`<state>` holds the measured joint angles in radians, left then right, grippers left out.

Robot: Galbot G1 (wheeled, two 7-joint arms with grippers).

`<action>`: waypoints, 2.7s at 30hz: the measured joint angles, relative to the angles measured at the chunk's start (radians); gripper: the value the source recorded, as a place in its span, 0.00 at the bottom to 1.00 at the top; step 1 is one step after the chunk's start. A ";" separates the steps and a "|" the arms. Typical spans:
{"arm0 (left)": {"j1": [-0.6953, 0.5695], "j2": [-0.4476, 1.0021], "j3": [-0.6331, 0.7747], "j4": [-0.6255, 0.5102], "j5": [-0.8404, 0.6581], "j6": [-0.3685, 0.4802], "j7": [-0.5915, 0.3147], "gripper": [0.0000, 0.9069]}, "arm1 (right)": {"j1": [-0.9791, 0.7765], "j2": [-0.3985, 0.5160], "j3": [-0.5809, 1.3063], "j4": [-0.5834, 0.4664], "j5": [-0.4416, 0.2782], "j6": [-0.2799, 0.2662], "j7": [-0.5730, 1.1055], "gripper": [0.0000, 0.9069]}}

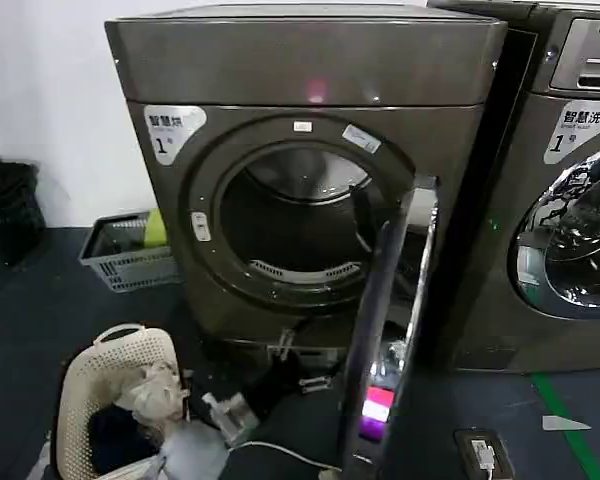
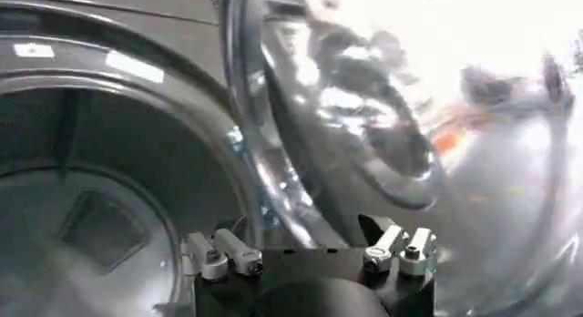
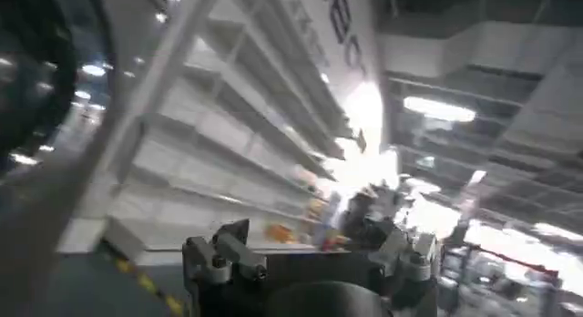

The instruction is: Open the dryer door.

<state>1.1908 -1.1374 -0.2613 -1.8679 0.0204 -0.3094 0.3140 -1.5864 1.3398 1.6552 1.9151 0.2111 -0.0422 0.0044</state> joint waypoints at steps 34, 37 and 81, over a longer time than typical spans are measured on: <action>-0.413 -0.193 0.463 0.237 -0.012 0.008 0.000 1.00 | -0.092 -0.041 0.433 -0.379 0.009 0.196 0.130 1.00; -0.453 -0.221 0.495 0.274 -0.014 0.008 0.000 1.00 | -0.094 -0.038 0.449 -0.380 0.010 0.196 0.130 1.00; -0.670 -0.453 0.585 0.609 0.001 -0.015 0.000 1.00 | -0.104 -0.045 0.492 -0.414 0.006 0.196 0.122 1.00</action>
<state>0.5208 -1.5905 0.3233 -1.2594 0.0210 -0.3246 0.3137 -1.6903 1.2946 2.1471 1.5008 0.2176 0.1540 0.1260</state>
